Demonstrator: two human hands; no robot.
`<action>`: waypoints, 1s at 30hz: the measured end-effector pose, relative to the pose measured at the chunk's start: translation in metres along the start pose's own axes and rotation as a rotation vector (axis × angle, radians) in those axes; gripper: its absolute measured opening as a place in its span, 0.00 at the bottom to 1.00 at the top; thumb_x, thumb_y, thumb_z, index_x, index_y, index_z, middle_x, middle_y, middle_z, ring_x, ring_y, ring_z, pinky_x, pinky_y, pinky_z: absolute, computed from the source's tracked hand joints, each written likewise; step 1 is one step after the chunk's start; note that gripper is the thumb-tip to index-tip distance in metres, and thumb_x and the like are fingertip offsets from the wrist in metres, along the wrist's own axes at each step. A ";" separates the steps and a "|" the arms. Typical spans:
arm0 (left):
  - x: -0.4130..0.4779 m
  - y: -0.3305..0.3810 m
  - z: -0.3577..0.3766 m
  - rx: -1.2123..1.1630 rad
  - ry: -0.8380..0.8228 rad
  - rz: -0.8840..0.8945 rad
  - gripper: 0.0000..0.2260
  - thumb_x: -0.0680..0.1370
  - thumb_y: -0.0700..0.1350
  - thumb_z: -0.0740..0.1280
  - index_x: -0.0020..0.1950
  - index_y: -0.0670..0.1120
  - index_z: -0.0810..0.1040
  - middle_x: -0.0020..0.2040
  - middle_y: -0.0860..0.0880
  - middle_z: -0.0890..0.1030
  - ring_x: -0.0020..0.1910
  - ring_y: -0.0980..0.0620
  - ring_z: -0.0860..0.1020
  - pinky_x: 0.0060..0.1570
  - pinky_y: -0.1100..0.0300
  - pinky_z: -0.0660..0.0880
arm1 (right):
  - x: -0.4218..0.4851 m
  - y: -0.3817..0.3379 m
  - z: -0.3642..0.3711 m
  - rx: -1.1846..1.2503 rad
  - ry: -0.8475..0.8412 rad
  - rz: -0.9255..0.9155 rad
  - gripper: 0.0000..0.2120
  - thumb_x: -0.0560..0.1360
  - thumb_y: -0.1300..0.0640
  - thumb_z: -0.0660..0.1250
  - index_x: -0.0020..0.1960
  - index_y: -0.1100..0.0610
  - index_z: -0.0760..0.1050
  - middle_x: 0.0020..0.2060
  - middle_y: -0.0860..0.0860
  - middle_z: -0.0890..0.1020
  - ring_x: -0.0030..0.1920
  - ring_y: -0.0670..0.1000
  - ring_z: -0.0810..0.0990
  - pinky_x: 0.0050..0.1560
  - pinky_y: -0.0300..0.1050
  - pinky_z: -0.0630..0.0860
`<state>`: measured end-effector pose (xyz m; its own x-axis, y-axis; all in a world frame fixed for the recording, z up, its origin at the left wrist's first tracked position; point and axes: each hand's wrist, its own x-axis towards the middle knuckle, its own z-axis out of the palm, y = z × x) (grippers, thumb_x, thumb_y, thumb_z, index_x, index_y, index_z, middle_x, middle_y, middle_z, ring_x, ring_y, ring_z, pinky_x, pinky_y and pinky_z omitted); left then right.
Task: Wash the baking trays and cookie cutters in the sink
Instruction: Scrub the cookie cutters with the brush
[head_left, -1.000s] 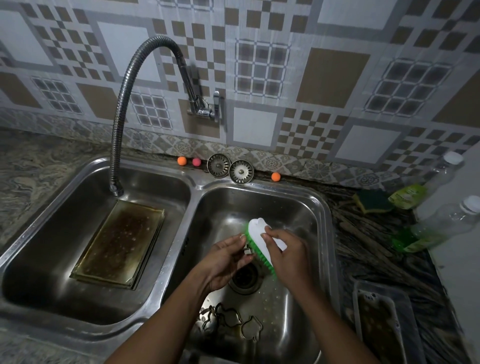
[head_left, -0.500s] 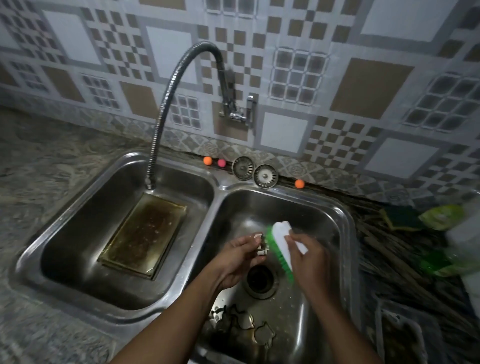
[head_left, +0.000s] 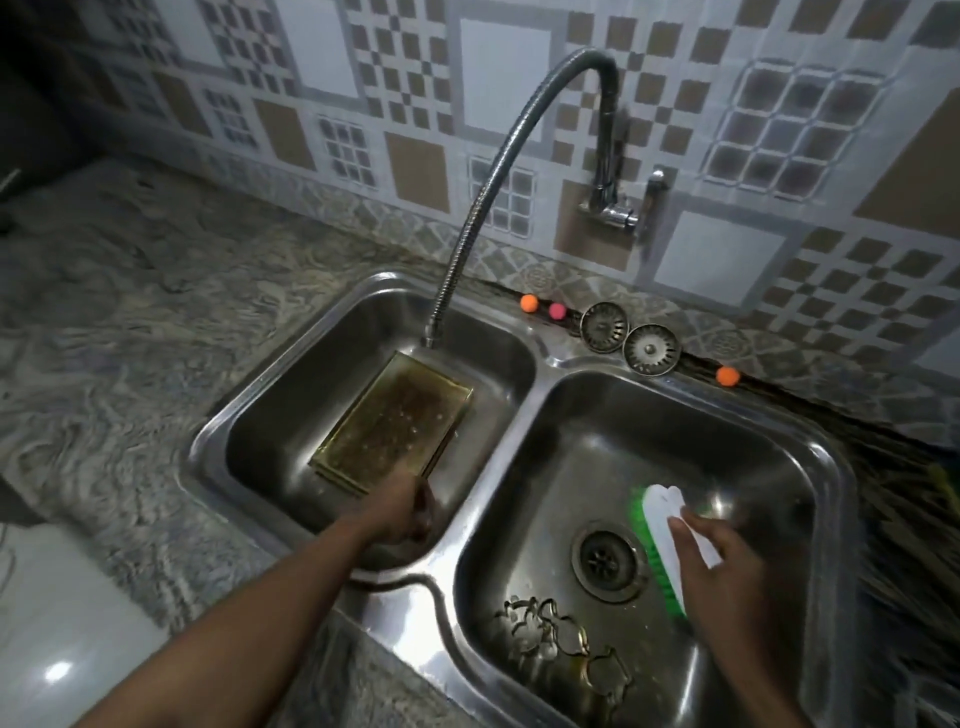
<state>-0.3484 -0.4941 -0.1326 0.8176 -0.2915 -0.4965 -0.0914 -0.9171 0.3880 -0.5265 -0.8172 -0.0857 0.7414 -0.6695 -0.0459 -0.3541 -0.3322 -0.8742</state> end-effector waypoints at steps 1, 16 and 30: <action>0.001 -0.006 0.011 0.022 -0.049 -0.013 0.07 0.72 0.37 0.71 0.41 0.48 0.79 0.46 0.46 0.84 0.42 0.51 0.81 0.42 0.63 0.76 | -0.001 0.001 0.004 -0.005 -0.010 0.004 0.07 0.75 0.56 0.71 0.52 0.56 0.82 0.53 0.52 0.83 0.52 0.51 0.80 0.55 0.48 0.74; 0.011 -0.006 0.012 0.197 0.092 -0.076 0.11 0.75 0.53 0.69 0.53 0.49 0.81 0.48 0.47 0.84 0.46 0.48 0.82 0.44 0.58 0.78 | -0.008 0.000 0.005 -0.039 -0.039 0.002 0.06 0.76 0.56 0.70 0.52 0.54 0.82 0.53 0.50 0.83 0.53 0.46 0.78 0.52 0.40 0.70; -0.034 0.161 0.098 0.452 -0.204 0.406 0.20 0.73 0.53 0.71 0.63 0.51 0.76 0.62 0.48 0.77 0.58 0.45 0.78 0.55 0.53 0.76 | -0.024 0.017 -0.014 -0.024 0.001 0.029 0.10 0.77 0.52 0.67 0.57 0.50 0.80 0.56 0.44 0.82 0.58 0.43 0.78 0.57 0.39 0.74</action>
<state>-0.4471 -0.6585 -0.1292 0.5469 -0.6447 -0.5341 -0.6379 -0.7341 0.2329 -0.5579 -0.8157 -0.0927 0.7299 -0.6799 -0.0708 -0.3893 -0.3284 -0.8606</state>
